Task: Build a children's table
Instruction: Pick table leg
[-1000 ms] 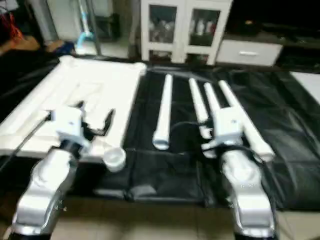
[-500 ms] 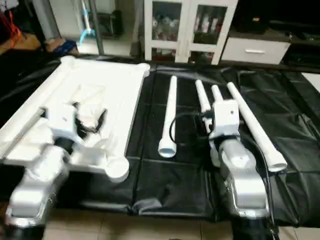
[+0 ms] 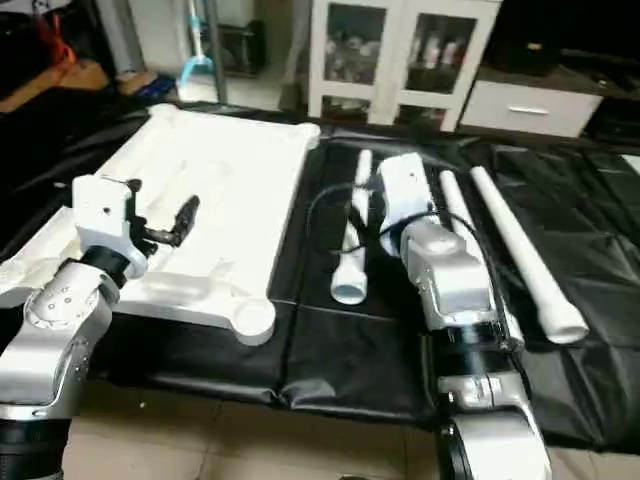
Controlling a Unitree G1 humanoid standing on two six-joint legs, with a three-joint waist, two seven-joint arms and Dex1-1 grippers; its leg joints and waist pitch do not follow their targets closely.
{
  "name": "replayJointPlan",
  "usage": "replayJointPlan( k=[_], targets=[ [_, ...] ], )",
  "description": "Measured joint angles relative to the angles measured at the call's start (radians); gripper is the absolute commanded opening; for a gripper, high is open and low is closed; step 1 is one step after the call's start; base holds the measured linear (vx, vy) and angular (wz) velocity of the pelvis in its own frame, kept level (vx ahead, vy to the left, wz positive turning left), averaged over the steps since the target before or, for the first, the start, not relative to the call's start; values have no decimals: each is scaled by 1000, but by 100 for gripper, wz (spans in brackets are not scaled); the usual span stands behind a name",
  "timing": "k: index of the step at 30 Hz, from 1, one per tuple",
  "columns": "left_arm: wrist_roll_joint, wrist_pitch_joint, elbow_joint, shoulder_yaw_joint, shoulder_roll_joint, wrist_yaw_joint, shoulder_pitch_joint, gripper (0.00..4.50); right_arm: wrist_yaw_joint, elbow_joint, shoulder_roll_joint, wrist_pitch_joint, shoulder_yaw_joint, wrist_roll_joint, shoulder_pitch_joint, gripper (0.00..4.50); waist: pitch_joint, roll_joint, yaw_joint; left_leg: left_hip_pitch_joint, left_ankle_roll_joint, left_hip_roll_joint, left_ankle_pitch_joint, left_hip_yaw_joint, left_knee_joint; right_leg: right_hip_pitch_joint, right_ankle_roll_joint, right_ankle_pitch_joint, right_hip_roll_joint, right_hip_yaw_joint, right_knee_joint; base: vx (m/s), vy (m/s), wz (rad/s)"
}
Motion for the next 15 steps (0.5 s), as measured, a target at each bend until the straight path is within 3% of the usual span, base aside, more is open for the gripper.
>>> replayJointPlan(
  k=[5, 9, 12, 15],
  targets=[
    [-69, 61, -61, -87, 35, -138, 5, 450, 83, 236, -31, 35, 31, -3, -162, 443, 0, -11, 10, -8, 8, 6, 6, 7, -3, -13, 0, 0, 3, 0, 2, 0, 0, 0],
    [-103, 101, -92, -105, 84, -219, 7, 450, 98, 402, -35, 31, 44, -23, -222, 443, 2, -24, 15, -7, 6, 12, 11, 15, -10, -16, 0, 0, 4, -1, 2, 0, 0, 0],
    [-102, 132, -106, -142, 153, -296, 33, 450, 104, 556, -18, 29, 24, -19, -273, 443, 4, -27, 15, -6, 4, 18, 12, 25, -11, -17, 0, 0, 4, -1, 3, 0, 0, 0],
    [-104, 147, -115, -150, 157, -317, 38, 450, 107, 641, -13, 28, -1, -2, -305, 443, 7, -32, 18, -7, 4, 19, 13, 27, -11, -17, -1, 0, 3, -1, 3, 0, 0, 0]
  ],
)
